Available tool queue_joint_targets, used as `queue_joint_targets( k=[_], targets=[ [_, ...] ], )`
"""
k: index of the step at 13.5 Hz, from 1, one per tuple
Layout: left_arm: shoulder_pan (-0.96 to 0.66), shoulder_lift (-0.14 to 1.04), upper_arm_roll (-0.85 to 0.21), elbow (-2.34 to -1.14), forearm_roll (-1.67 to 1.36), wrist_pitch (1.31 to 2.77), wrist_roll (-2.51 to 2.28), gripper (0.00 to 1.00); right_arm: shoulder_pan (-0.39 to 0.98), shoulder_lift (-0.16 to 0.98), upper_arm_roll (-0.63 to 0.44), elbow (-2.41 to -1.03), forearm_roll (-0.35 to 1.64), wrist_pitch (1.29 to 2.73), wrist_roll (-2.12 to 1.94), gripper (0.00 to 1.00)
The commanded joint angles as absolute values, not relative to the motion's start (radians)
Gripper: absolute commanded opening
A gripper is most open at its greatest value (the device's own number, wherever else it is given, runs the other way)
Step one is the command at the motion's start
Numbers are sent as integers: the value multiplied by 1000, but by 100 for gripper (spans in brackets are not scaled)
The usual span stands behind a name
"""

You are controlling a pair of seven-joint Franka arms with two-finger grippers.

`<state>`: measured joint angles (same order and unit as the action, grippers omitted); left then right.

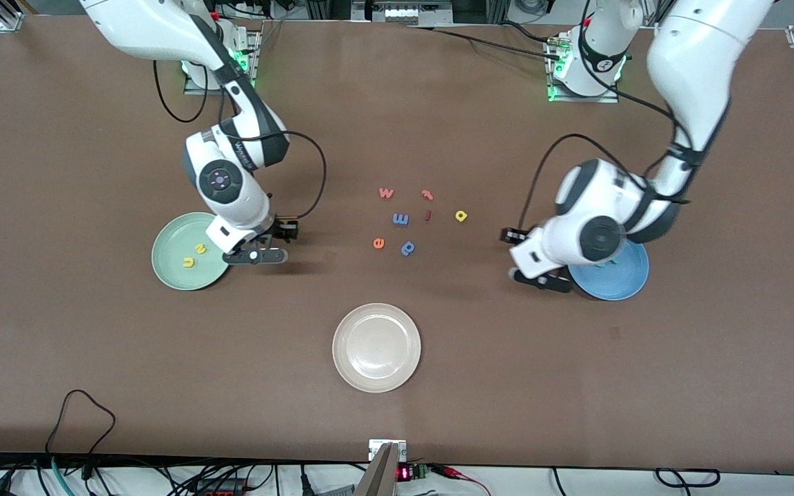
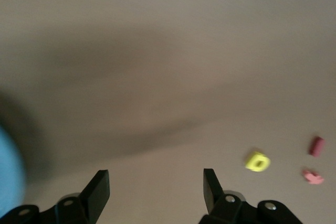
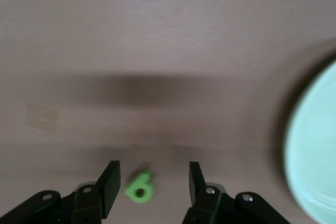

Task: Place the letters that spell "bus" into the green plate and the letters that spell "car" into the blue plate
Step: 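Move both grippers to the green 6 and the yellow d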

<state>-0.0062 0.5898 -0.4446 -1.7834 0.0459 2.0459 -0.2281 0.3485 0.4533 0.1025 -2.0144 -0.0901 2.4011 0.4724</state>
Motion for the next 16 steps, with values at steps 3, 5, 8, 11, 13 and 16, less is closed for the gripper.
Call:
queue_joint_targets(
  k=[3, 5, 8, 11, 13, 16],
  targets=[
    [-144, 542, -442, -1954, 67, 2230, -326, 84, 350, 503, 120, -2025, -67, 2453, 494, 54],
    [-201, 541, -440, -1977, 69, 2270, -397, 84, 350, 514, 120, -2026, -67, 2453, 494, 55],
    [-241, 545, -437, -1977, 107, 2272, -407, 83, 360, 525, 126, -2028, -67, 2453, 508, 55],
    [-242, 561, -437, -1977, 245, 2286, -425, 81, 362, 522, 126, -2039, -67, 2445, 509, 55],
    [-238, 571, -433, -1973, 249, 2316, -425, 80, 362, 515, 127, -2052, -66, 2445, 508, 55],
    [-236, 592, -433, -1973, 249, 2356, -425, 78, 362, 512, 129, -2065, -66, 2445, 508, 55]
  ],
)
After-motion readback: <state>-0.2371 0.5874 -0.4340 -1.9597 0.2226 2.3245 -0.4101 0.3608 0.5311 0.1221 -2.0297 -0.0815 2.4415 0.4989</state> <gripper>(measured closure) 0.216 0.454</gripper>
